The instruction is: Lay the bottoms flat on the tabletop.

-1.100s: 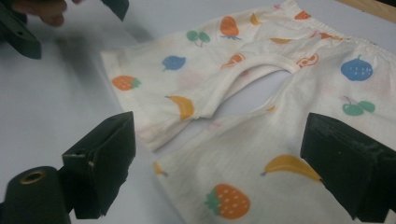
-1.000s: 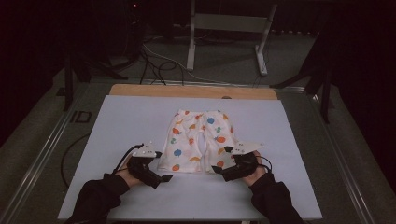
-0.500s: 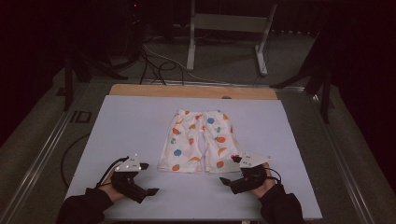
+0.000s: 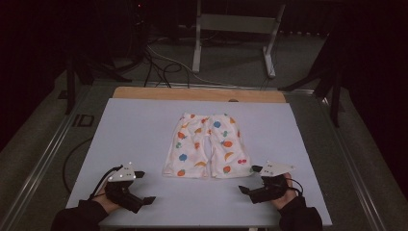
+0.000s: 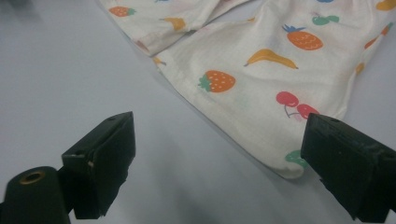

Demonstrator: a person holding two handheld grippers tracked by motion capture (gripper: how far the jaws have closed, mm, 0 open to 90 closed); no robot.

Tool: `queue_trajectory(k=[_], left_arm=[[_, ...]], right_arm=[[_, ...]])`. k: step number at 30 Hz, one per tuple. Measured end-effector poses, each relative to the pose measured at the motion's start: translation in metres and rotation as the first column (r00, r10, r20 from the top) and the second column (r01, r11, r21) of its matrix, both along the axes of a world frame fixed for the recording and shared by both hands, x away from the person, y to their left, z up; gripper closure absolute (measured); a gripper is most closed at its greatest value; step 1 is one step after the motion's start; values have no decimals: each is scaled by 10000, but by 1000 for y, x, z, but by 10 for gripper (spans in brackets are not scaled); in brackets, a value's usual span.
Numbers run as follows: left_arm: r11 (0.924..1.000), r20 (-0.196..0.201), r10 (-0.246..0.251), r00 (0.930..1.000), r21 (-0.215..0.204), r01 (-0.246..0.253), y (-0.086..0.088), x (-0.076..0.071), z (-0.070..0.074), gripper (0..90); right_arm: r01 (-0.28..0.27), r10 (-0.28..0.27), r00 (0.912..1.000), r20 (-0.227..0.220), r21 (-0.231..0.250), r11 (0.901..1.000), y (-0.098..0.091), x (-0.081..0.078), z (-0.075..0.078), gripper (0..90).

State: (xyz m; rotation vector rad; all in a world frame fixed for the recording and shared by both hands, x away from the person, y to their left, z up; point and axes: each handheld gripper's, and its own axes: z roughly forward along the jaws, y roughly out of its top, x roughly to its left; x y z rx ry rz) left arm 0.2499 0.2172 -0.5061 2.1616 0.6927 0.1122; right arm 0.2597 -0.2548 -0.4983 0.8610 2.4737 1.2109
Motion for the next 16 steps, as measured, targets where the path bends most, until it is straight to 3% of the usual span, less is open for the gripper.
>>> queue_trajectory(k=[16], left_arm=[[9999,-152,14,9999,-135,-17,0,2,-4,0]], right_arm=[[98,-98,9999,-35,-17,10000,0,2,-4,105]])
